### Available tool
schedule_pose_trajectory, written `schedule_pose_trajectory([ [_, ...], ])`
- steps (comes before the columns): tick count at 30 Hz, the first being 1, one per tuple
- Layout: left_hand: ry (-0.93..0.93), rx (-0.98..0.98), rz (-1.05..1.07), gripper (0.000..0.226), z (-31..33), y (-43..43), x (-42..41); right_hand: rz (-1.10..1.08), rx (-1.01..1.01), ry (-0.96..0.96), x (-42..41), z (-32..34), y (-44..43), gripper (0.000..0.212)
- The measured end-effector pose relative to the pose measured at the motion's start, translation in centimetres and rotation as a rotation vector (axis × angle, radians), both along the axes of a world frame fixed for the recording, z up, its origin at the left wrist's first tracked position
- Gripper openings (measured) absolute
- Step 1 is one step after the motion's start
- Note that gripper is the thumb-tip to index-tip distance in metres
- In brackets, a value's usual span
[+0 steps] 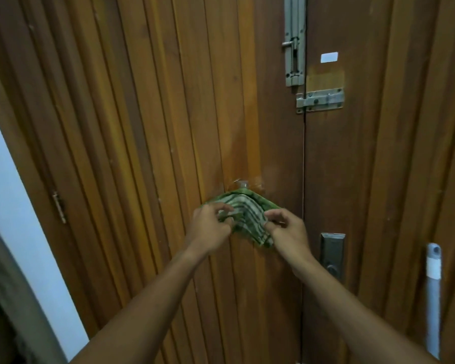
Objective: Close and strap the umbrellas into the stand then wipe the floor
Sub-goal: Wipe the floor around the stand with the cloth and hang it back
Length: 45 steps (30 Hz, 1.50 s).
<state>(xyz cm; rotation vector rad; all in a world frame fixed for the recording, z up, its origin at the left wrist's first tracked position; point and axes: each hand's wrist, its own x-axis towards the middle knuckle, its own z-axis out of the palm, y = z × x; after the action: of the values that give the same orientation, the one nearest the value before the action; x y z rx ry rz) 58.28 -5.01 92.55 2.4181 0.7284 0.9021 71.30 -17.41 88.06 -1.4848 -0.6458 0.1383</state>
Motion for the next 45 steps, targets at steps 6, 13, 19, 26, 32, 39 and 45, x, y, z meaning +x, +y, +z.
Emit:
schedule_pose_trajectory([
  [6, -0.101, 0.134, 0.052, 0.033, -0.7, 3.6, 1.7, -0.139, -0.067, -0.128, 1.1, 1.0, 2.8, 0.022],
  [13, -0.047, 0.238, -0.069, 0.045, -1.3, 7.0, 2.9, -0.409, -0.225, -0.312, 0.2, 1.6, 4.3, 0.034],
  [19, 0.039, 0.353, -0.087, 0.054, -0.9, 8.8, 3.1, -0.476, -0.521, -0.331, 0.1, 2.6, 5.9, 0.032],
  [26, 0.058, 0.332, -0.210, 0.029, -0.8, 10.2, 3.7, -0.458, -0.468, -0.282, -1.0, 4.8, 5.9, 0.010],
  [32, 0.044, 0.089, -0.469, 0.013, -0.4, 9.7, 2.9, -0.415, -0.470, -0.310, -2.2, 6.6, 3.6, 0.014],
  [39, 0.058, 0.149, -0.669, 0.012, 1.0, 7.3, 1.5, -0.367, -0.548, -0.332, -4.3, 6.3, -1.3, 0.011],
  [45, 0.212, 0.088, -0.892, 0.036, 0.9, 3.6, 1.5, -0.250, -0.648, -0.368, -6.0, 5.1, -7.4, 0.013],
])
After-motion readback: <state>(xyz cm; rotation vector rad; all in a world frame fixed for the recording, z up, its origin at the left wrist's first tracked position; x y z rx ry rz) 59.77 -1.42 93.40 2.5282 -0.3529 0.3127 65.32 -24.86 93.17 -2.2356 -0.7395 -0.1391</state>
